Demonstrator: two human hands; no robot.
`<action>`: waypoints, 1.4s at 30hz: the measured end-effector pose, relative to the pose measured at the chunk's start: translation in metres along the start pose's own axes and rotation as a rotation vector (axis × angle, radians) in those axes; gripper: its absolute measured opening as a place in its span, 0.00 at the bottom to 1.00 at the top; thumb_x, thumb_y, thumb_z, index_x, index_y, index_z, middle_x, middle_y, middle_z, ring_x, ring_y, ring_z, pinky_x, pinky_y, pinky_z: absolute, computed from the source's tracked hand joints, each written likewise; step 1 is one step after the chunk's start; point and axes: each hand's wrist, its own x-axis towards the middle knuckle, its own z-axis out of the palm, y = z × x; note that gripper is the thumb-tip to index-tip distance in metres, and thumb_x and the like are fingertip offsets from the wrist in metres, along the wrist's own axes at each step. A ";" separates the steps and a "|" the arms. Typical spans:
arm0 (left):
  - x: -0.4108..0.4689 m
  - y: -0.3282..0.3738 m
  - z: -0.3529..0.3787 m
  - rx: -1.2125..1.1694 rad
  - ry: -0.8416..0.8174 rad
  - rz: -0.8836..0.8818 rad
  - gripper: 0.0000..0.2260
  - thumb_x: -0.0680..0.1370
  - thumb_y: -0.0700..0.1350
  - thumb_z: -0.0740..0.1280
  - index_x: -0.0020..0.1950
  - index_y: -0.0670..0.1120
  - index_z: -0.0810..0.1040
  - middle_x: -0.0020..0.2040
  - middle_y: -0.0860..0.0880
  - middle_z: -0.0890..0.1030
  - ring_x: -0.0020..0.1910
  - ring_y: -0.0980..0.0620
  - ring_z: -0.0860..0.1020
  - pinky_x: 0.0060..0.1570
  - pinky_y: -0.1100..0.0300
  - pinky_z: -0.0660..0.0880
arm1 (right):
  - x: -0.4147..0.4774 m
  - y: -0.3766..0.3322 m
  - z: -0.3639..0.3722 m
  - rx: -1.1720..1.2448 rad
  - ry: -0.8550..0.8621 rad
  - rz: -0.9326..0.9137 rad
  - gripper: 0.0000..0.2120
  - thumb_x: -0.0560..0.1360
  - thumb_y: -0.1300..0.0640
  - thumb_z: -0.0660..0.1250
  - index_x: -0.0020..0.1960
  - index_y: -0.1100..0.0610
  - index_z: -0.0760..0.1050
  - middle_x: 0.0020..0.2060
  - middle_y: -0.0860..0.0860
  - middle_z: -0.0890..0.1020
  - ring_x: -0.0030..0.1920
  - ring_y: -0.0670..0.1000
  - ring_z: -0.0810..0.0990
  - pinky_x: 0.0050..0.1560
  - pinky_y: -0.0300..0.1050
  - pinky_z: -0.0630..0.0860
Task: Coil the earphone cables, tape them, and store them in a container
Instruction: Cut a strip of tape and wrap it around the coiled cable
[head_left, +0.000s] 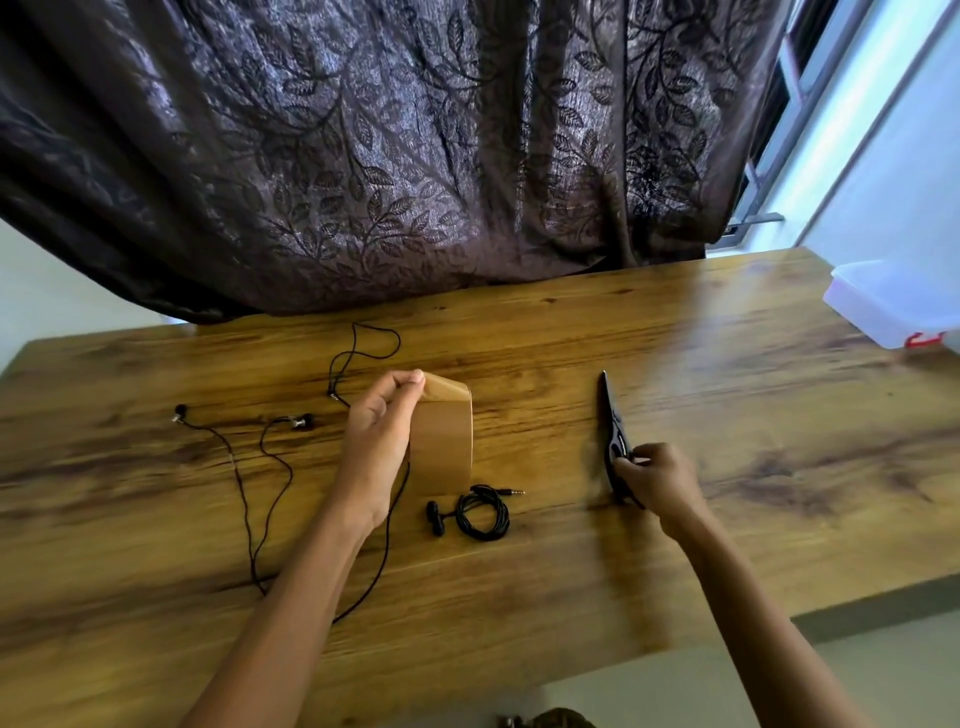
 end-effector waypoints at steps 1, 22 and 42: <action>0.000 0.000 -0.001 0.001 0.001 -0.003 0.10 0.79 0.50 0.60 0.41 0.52 0.77 0.34 0.56 0.79 0.33 0.60 0.77 0.29 0.64 0.72 | -0.002 -0.002 -0.001 0.147 -0.064 0.047 0.06 0.75 0.62 0.65 0.49 0.65 0.75 0.36 0.60 0.79 0.32 0.56 0.77 0.27 0.43 0.74; 0.004 0.026 -0.035 -0.066 0.009 0.049 0.08 0.79 0.49 0.60 0.46 0.54 0.79 0.42 0.54 0.81 0.41 0.56 0.78 0.38 0.59 0.75 | -0.064 -0.084 -0.031 0.191 -0.606 -0.740 0.33 0.53 0.38 0.78 0.51 0.56 0.78 0.40 0.50 0.84 0.39 0.44 0.82 0.41 0.30 0.74; 0.008 0.040 -0.055 -0.144 -0.052 -0.022 0.08 0.79 0.48 0.60 0.45 0.54 0.79 0.37 0.57 0.81 0.37 0.59 0.78 0.36 0.59 0.74 | -0.035 -0.136 -0.039 -0.260 -0.640 -1.049 0.35 0.55 0.38 0.77 0.59 0.48 0.74 0.46 0.45 0.82 0.48 0.44 0.79 0.46 0.29 0.71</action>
